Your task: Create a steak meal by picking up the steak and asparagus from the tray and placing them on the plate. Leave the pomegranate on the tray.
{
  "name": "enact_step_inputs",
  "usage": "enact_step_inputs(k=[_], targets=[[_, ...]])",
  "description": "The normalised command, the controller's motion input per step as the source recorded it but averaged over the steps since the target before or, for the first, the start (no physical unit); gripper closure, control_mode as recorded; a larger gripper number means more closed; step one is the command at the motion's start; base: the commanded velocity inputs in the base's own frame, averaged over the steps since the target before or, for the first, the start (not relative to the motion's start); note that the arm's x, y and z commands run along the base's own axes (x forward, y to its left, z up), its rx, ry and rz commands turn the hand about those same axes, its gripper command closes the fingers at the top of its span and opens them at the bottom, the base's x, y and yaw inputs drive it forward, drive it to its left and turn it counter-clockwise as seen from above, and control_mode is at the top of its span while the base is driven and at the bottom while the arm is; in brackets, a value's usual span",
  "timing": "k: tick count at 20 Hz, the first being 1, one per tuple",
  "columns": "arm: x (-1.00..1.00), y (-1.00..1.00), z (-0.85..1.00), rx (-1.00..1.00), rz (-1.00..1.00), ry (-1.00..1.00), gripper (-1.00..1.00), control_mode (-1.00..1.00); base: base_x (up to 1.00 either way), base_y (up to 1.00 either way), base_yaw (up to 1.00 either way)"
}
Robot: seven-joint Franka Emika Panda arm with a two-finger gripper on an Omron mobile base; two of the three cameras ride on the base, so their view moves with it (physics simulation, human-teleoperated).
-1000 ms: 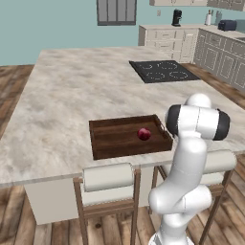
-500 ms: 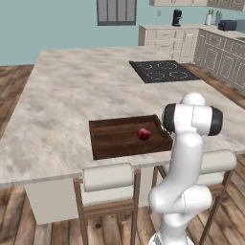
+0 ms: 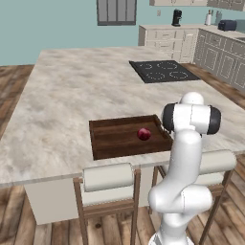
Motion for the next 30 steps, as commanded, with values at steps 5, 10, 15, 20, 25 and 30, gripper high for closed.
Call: enact_step_inputs(k=[5, 10, 15, 20, 25, 30], targets=[[0.00, 0.00, 0.14, 0.00, 0.00, -0.01, -1.00, -1.00, 0.00, 0.00, 0.00], [-0.04, 0.06, 0.26, 0.00, 0.02, -0.06, -1.00, -1.00, 0.00, 0.00, 0.00], [-0.23, 0.12, 0.36, -0.02, 0.03, -0.04, -1.00, -1.00, 0.00, 0.00, 0.00], [-0.71, 0.03, 0.50, -0.04, 0.01, -0.09, -1.00, -1.00, 0.00, 0.00, 0.00], [-0.82, 0.00, 0.88, -0.02, 0.00, -0.19, -1.00, -1.00, 0.00, 0.00, 0.00], [-0.83, 0.09, 1.00, 0.00, 0.01, -0.29, -1.00, -1.00, 0.00, 0.00, 0.00]])
